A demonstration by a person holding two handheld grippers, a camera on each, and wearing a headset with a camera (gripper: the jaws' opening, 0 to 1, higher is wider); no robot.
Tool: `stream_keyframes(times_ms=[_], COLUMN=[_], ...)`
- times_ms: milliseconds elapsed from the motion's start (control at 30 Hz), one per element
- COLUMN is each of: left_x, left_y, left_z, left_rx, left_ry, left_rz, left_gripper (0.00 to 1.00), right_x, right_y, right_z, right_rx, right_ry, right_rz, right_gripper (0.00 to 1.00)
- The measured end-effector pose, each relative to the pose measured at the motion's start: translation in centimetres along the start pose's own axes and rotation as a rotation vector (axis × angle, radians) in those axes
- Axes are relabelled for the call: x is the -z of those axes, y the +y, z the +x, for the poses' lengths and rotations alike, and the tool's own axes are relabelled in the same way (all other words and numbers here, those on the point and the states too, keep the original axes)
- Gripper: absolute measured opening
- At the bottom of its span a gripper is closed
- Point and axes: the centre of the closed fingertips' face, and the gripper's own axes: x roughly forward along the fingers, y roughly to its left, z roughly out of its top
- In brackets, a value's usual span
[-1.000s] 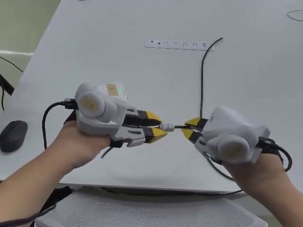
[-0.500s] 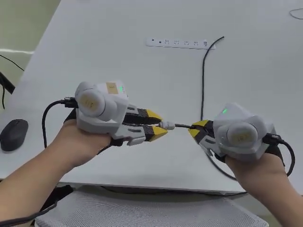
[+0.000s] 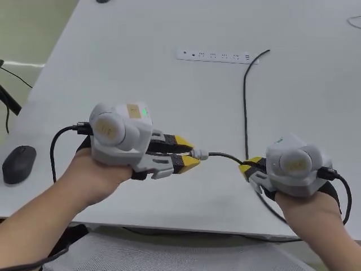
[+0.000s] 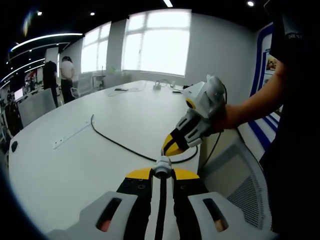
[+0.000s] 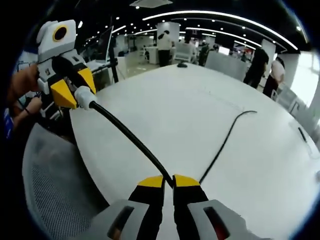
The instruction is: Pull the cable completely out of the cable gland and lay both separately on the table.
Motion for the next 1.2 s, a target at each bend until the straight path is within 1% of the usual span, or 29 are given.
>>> stream_keyframes(times_ms=[67,167,467,600,633,733,767,833,900,933,1000,1033,1200], left_x=[0.1,0.1,0.0,0.0,0.0,0.1,0.1,0.2,0.3,0.3,0.3,0.3,0.2], left_y=[0.0,-0.1,0.1,0.1,0.1,0.0,0.0,0.0,-0.1,-0.1,-0.2,-0.2,-0.2], left_z=[0.0,0.1,0.1,0.1,0.1,0.1,0.1,0.1,0.2,0.2,0.3,0.3,0.4], left_rx=[0.001,0.003,0.003,0.001,0.001,0.002,0.002,0.002,0.004,0.005,0.007,0.008,0.01], left_ry=[0.003,0.005,0.001,0.002,0.002,0.005,0.005,0.008,0.01,0.009,0.009,0.009,0.009], left_rz=[-0.002,-0.002,-0.007,-0.008,-0.008,-0.01,-0.01,-0.01,-0.011,-0.01,-0.01,-0.01,-0.013], left_gripper=[0.15,0.15,0.15,0.15,0.15,0.15,0.15,0.15,0.15,0.15,0.15,0.15,0.15], right_x=[0.5,0.5,0.0,-0.2,-0.4,-0.5,-0.8,-1.4,-1.8,-2.0,-2.6,-3.0,-4.8], right_y=[-0.3,-0.3,-0.5,-0.6,-0.8,-1.0,-1.1,-0.7,-0.5,-0.2,0.2,0.9,3.3], right_z=[0.3,0.3,-0.1,-0.3,-0.5,-0.8,-0.9,-1.1,-1.4,-1.5,-1.7,-1.8,-2.4], right_rx=[-0.001,-0.007,0.002,0.006,0.014,0.027,0.028,0.012,0.018,0.016,0.014,-0.002,-0.049], right_ry=[0.007,-0.001,-0.021,-0.033,-0.046,-0.046,-0.056,-0.079,-0.079,-0.075,-0.088,-0.102,-0.133], right_rz=[0.031,0.045,0.0,-0.033,-0.062,-0.109,-0.132,-0.155,-0.213,-0.259,-0.305,-0.337,-0.467], right_gripper=[0.01,0.01,0.02,0.03,0.03,0.04,0.04,0.04,0.07,0.09,0.12,0.13,0.16])
